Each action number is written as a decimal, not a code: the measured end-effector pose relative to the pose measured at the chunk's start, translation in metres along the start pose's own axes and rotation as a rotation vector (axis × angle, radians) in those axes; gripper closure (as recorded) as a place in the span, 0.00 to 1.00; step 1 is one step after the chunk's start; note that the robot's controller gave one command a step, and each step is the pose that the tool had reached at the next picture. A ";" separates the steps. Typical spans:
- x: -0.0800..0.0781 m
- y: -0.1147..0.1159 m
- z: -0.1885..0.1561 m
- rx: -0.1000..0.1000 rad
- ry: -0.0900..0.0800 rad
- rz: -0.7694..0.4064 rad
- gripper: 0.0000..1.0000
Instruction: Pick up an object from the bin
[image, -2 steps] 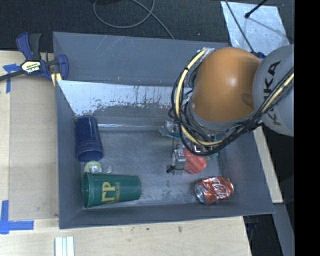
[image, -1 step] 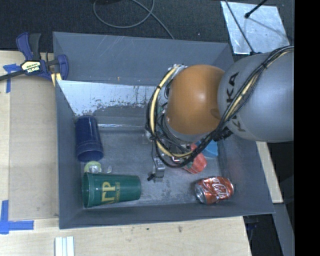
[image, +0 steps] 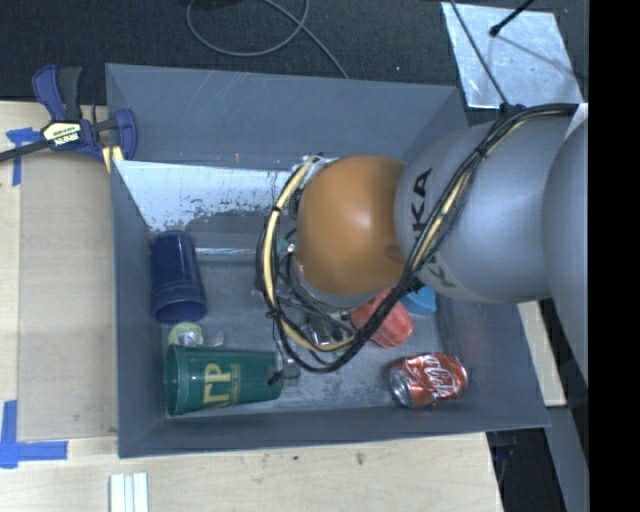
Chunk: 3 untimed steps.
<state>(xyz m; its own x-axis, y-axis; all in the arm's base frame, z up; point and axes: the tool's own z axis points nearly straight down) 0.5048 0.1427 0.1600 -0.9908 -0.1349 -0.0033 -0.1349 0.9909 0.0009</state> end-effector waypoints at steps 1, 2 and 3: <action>0.000 0.025 0.024 0.001 -0.005 -0.165 0.00; 0.011 0.056 0.086 0.002 -0.011 -0.170 0.00; 0.011 0.055 0.087 -0.003 -0.015 -0.234 1.00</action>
Offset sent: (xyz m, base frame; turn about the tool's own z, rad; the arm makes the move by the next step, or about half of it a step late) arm -0.0231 0.0563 -0.0900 -0.1712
